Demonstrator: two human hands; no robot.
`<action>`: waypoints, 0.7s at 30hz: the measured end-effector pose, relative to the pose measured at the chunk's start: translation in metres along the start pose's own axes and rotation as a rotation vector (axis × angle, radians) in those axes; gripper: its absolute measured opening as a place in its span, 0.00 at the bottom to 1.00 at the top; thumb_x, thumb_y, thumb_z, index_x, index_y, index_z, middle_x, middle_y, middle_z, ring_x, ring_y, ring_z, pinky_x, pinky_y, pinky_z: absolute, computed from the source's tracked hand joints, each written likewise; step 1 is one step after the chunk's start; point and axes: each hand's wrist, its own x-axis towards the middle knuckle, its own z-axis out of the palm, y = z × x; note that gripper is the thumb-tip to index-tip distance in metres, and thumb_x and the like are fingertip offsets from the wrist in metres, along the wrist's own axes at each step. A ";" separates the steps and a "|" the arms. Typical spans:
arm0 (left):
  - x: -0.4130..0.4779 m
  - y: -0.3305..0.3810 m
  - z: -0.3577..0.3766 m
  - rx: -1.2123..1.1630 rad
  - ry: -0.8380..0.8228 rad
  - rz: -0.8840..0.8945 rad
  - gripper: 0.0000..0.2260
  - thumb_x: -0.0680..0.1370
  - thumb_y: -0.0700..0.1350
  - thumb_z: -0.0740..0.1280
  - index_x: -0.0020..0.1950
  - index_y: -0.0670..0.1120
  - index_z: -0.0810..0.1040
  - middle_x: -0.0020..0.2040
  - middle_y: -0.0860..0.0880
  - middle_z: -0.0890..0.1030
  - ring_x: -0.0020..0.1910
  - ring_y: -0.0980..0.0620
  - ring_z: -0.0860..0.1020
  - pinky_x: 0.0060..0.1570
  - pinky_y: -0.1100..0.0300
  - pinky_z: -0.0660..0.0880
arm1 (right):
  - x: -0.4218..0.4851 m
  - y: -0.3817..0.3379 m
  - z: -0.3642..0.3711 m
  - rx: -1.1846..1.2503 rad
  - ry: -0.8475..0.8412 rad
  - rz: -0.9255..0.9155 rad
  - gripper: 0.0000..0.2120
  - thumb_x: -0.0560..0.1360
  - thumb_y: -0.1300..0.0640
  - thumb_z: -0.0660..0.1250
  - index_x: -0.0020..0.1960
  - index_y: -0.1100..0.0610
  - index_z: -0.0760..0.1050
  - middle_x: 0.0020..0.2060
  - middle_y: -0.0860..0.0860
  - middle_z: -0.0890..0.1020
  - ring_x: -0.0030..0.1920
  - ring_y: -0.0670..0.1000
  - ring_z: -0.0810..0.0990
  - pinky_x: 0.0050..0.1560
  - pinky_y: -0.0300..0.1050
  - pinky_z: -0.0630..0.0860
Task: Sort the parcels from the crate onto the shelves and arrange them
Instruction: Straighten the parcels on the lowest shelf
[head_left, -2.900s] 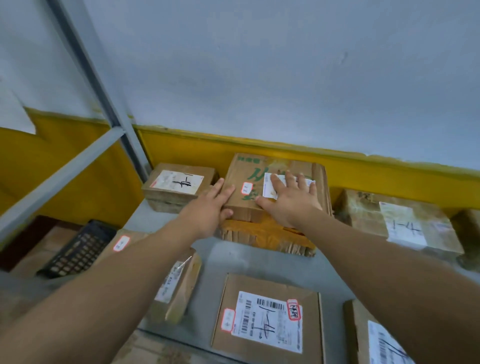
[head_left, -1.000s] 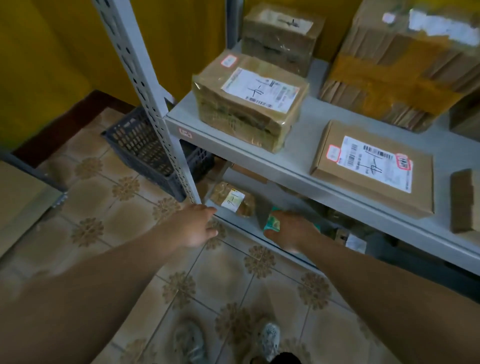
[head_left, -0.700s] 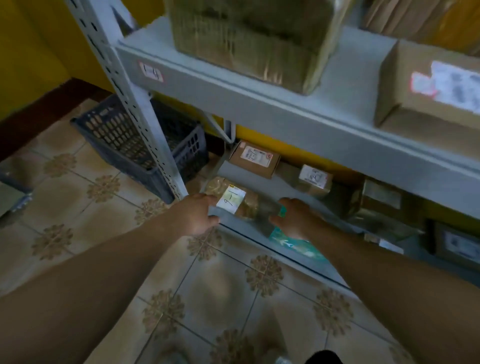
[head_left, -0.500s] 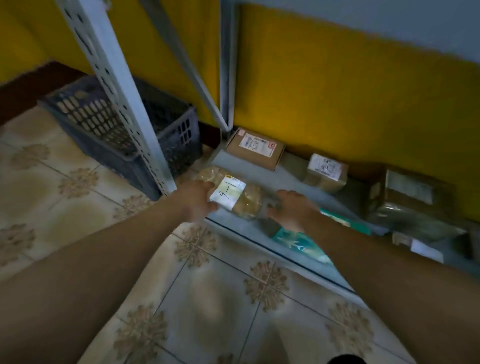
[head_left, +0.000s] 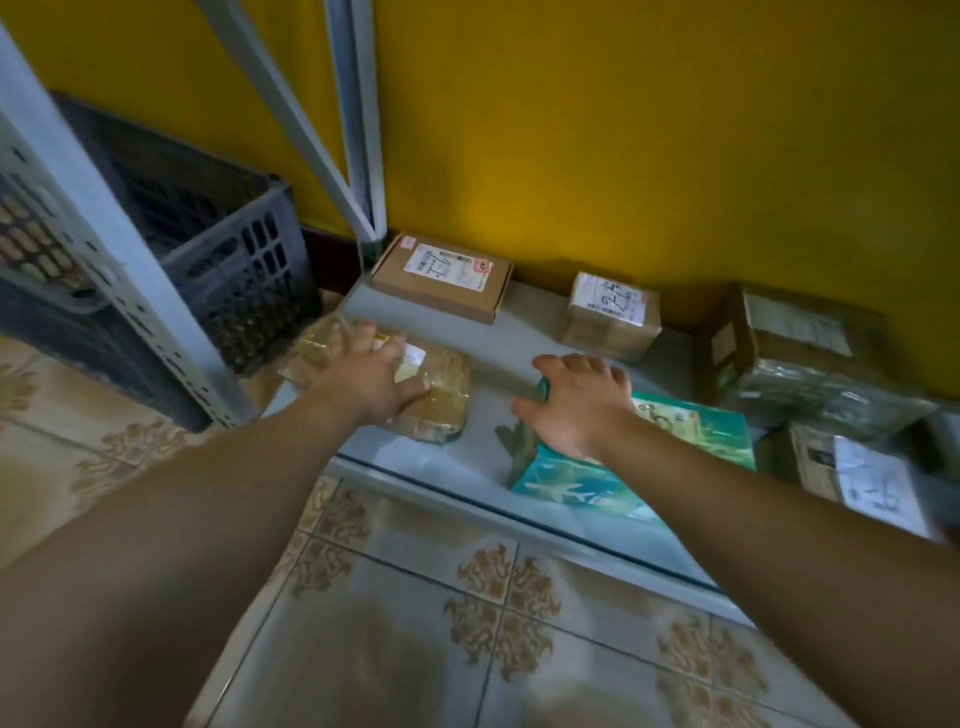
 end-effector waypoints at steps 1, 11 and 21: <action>0.003 0.001 0.004 0.001 -0.023 -0.014 0.38 0.74 0.71 0.57 0.79 0.59 0.47 0.80 0.48 0.40 0.76 0.37 0.35 0.72 0.34 0.44 | -0.002 0.001 0.004 0.013 0.015 0.004 0.32 0.78 0.36 0.55 0.78 0.48 0.59 0.76 0.54 0.64 0.75 0.59 0.61 0.71 0.58 0.59; 0.001 0.010 0.008 0.033 -0.069 -0.019 0.44 0.69 0.75 0.59 0.78 0.61 0.43 0.79 0.50 0.36 0.77 0.37 0.39 0.70 0.30 0.45 | 0.006 -0.006 0.009 0.090 0.043 0.217 0.25 0.78 0.39 0.53 0.67 0.54 0.69 0.64 0.58 0.75 0.63 0.62 0.72 0.56 0.56 0.66; 0.013 0.008 0.022 0.037 -0.068 -0.004 0.44 0.67 0.78 0.52 0.78 0.63 0.45 0.80 0.50 0.39 0.77 0.35 0.40 0.70 0.30 0.48 | 0.009 -0.001 0.014 0.126 0.113 0.128 0.23 0.78 0.40 0.53 0.66 0.50 0.71 0.60 0.54 0.78 0.61 0.56 0.74 0.59 0.55 0.66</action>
